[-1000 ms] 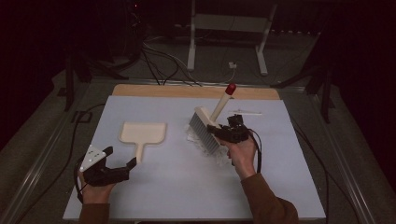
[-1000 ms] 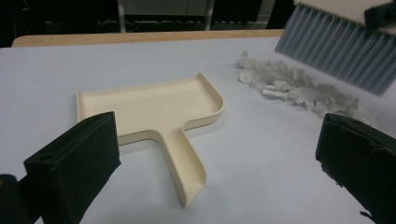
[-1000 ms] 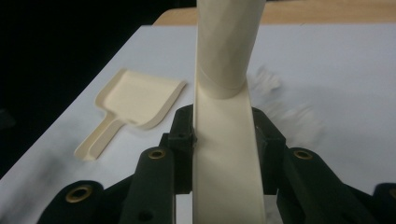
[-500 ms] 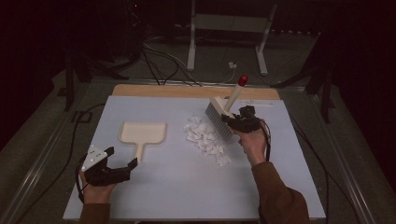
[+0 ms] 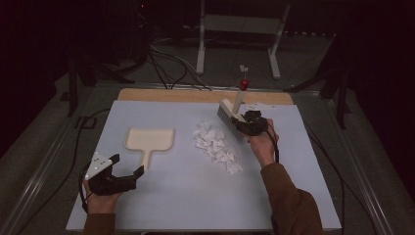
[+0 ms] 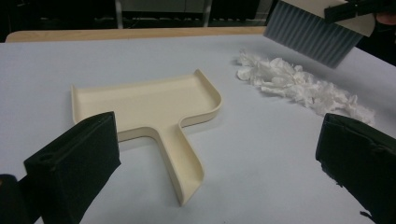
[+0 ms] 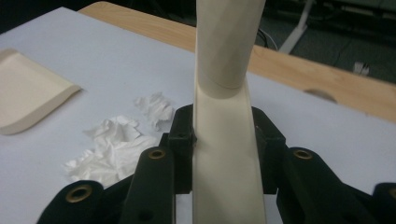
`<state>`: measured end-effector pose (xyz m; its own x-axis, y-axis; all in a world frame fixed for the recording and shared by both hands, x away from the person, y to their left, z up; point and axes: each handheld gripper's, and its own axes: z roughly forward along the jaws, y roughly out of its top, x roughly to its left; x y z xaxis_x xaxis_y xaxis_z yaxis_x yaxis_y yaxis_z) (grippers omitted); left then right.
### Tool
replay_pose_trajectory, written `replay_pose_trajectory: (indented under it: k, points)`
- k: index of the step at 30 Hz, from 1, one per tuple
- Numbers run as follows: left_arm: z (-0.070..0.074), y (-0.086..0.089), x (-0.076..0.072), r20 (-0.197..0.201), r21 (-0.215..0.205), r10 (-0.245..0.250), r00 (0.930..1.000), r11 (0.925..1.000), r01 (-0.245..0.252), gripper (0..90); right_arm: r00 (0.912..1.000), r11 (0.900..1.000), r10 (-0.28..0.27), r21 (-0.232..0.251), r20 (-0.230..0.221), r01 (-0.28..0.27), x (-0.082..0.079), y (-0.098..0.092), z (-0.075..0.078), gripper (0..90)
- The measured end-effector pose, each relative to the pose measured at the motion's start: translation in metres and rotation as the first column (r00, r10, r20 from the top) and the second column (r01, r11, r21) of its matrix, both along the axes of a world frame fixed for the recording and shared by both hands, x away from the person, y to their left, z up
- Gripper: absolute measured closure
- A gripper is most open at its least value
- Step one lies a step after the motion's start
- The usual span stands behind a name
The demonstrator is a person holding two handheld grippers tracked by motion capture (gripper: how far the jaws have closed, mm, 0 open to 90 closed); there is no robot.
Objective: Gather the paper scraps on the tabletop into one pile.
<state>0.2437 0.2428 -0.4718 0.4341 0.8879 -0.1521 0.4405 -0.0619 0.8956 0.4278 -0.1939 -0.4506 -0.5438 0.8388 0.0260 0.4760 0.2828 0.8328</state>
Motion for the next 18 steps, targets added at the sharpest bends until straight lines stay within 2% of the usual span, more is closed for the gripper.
replay_pose_trajectory:
  k: [3,8,14,18]
  points:
    - [0.0,0.0,0.0,-0.002,0.0,-0.001,1.0,1.0,0.001,0.5,0.9979,0.998,0.055,-0.022,0.032,-0.055,0.003,0.006,0.001,67.4]
    - [0.0,0.0,0.0,-0.001,-0.002,-0.003,1.0,1.0,0.003,0.5,0.9884,0.987,0.129,-0.103,0.081,-0.12,0.007,0.022,0.004,67.4]
    - [0.0,0.002,0.0,0.0,-0.007,-0.002,1.0,1.0,0.002,0.5,0.977,0.973,0.175,-0.175,0.122,-0.153,0.013,0.034,-0.001,67.4]
    - [0.0,0.002,-0.001,0.001,-0.012,-0.003,1.0,0.9999,0.003,0.5,0.9765,0.965,0.181,-0.212,0.117,-0.153,0.018,0.035,-0.012,67.4]
